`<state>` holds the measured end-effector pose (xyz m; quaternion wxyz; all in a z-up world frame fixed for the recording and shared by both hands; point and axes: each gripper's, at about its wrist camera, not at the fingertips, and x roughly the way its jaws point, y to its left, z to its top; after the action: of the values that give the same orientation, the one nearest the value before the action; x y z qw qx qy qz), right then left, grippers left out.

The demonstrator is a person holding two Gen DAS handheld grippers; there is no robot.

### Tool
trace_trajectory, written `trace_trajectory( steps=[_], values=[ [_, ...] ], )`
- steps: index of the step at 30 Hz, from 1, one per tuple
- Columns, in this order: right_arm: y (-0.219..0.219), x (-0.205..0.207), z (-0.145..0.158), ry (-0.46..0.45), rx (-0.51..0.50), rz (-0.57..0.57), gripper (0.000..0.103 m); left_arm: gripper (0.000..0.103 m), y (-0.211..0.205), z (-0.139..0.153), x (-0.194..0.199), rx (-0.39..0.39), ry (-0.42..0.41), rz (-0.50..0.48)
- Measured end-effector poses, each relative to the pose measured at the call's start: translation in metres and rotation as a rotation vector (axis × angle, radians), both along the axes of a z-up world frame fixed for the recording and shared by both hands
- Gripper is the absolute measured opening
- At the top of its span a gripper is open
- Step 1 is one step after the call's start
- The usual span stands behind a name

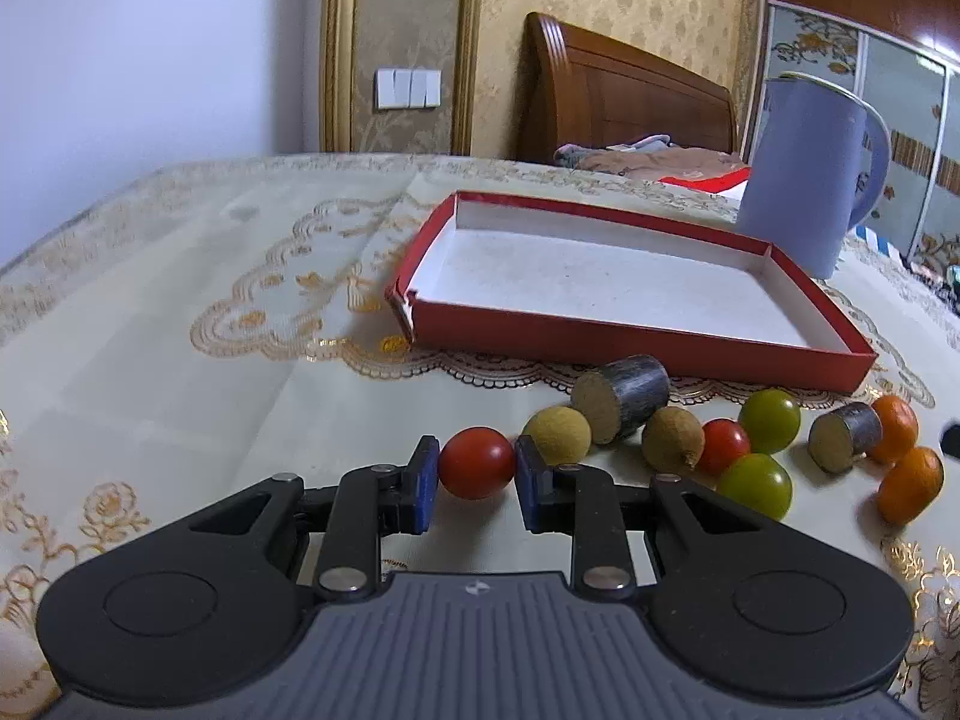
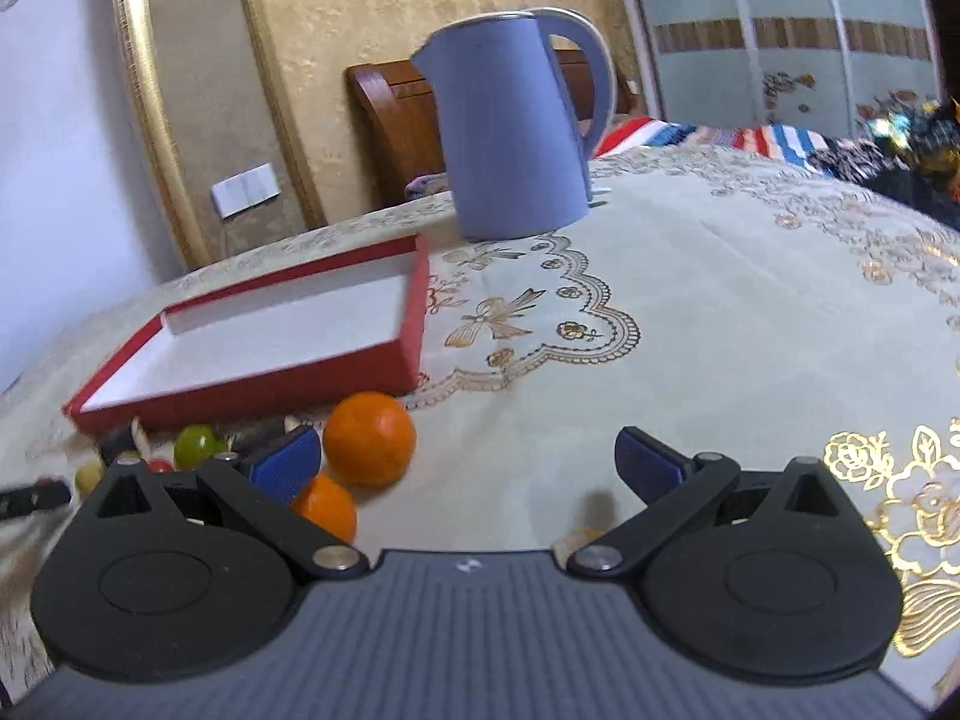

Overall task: Organize fruits
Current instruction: 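Lift the cherry tomato with the left gripper while the right gripper grasps a mandarin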

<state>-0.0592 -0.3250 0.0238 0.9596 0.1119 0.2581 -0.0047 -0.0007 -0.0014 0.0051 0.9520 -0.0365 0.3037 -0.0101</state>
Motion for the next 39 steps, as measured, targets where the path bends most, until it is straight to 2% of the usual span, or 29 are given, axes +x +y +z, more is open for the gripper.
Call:
trace_trajectory(
  steps=[5,9,13,17,21,24,29,39],
  values=[
    [0.019,0.003,-0.001,0.041,-0.054,0.135,0.103,0.026,0.004,-0.004,0.002,-0.014,0.012,0.012],
    [0.033,0.008,-0.002,0.064,-0.077,0.165,0.103,0.026,0.004,-0.004,0.002,-0.021,0.012,0.012],
    [0.046,0.007,0.0,0.038,-0.11,0.181,0.102,0.026,0.006,-0.004,0.003,-0.036,0.012,0.012],
    [0.06,0.015,-0.004,0.066,-0.145,0.215,0.082,0.026,0.007,-0.004,0.004,-0.046,0.012,0.012],
    [0.056,0.018,-0.005,0.078,-0.115,0.209,0.077,0.026,0.009,-0.004,0.004,-0.049,0.01,0.011],
    [0.057,0.019,-0.006,0.084,-0.119,0.21,0.068,0.026,0.01,-0.005,0.004,-0.042,0.009,0.011],
    [0.062,0.023,-0.007,0.1,-0.132,0.216,0.043,0.026,0.004,-0.005,0.002,-0.022,0.002,-0.027],
    [0.066,0.013,0.0,0.042,-0.14,0.233,0.042,0.026,-0.001,-0.006,-0.004,0.018,0.005,-0.073]
  ],
)
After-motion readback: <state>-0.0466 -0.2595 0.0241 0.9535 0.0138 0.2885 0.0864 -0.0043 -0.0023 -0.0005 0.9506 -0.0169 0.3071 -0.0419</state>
